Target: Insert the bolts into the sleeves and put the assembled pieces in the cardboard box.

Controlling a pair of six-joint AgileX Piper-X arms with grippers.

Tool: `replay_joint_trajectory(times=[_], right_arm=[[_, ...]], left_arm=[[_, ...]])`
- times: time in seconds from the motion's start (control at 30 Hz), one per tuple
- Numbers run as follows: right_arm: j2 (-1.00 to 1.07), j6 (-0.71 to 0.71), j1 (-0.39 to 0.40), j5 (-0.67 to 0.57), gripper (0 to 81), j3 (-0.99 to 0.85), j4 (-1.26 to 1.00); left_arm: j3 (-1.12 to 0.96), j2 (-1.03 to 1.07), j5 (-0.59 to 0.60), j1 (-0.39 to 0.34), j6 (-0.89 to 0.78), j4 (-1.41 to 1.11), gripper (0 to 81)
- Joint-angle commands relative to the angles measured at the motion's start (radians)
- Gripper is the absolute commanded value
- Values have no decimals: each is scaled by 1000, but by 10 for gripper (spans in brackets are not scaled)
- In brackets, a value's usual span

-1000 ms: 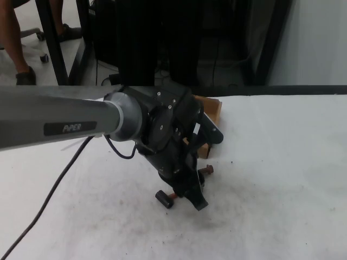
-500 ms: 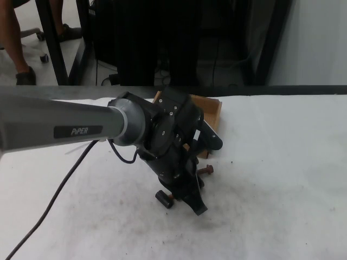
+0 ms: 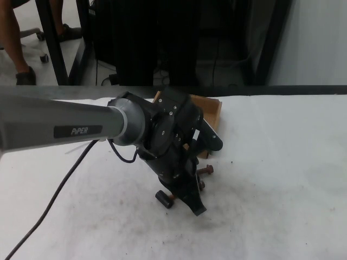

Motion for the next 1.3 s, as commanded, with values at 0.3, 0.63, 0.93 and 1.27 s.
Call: replay_joint_trajectory(times=[0.3,0.63,0.93,1.27], right_arm=[[-3,-9,2,2,3,-6,-5],[30,-112,2,-88,3,-3,-5],[155,-167,2,-223,3,-3,-102],[311,-167,77,-321,3,-3,-374]], left_arm=[[-3,-87,53,-5,-59,114,8],[18,-371,213,10,-333,15,8],[210,-585,323,74,-682,-382,8],[459,-759,502,237,-1004,-799,8]])
